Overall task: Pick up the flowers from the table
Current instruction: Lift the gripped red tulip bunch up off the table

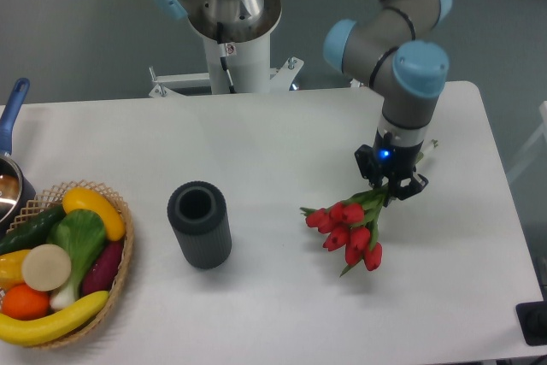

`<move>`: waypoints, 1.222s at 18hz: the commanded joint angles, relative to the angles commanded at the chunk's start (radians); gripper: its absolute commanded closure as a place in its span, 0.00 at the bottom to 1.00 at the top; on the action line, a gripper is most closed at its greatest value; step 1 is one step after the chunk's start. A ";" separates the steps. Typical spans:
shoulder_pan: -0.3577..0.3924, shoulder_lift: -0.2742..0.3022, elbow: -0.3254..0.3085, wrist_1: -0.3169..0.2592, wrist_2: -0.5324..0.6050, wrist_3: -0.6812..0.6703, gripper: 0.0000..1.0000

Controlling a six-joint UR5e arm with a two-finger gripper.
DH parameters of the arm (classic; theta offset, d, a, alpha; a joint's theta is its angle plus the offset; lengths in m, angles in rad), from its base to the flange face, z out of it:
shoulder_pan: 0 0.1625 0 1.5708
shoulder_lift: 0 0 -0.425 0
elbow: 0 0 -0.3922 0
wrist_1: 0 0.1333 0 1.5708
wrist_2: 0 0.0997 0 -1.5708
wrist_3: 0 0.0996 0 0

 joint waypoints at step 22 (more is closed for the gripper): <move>0.011 0.204 -0.009 0.000 -0.568 -0.273 0.68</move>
